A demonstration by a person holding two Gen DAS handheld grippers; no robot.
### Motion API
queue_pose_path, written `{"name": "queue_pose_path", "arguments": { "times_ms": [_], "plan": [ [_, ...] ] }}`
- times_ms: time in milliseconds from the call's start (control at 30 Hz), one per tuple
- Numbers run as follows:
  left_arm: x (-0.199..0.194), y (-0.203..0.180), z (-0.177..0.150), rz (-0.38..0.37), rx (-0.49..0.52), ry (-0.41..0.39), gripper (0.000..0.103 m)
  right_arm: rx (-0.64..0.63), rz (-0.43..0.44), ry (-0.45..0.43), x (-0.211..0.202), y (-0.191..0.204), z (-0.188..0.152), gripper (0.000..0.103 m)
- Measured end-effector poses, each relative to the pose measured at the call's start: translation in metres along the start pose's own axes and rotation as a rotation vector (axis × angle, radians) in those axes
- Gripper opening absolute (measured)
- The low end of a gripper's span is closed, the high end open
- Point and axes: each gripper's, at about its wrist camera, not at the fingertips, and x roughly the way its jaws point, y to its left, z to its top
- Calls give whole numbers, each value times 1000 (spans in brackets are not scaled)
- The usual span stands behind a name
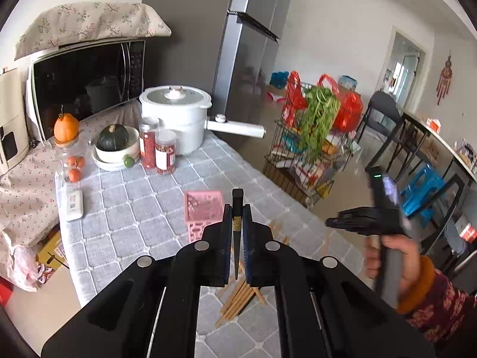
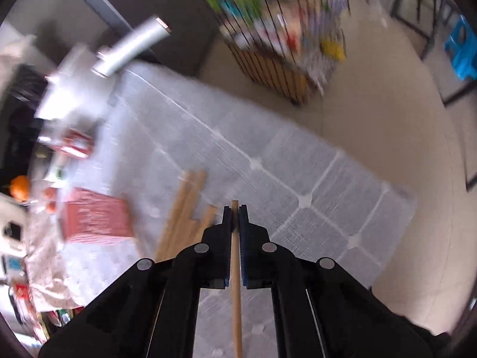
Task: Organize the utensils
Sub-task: 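Lift the chopstick with the left tool while the right tool grasps another chopstick, then carry both chopsticks over the pink basket and open both tools to drop them in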
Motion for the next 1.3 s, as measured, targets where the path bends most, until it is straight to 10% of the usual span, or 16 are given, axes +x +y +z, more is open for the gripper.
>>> {"name": "queue_pose_path", "arguments": {
  "times_ms": [400,667,833,1300],
  "plan": [
    [22,-1,62,127,-47,-132,6,-153,316,-339,-135,98,57,5],
    [56,18,78,184,-88,-125,7,-258,370,-318,-131,147,52,5],
    [62,36,68,164,-161,-130,44,-315,338,-270,-110,168,45,5],
    [13,61,56,180,-227,-215,47,-389,261,-231,-68,216,43,7]
  ]
}}
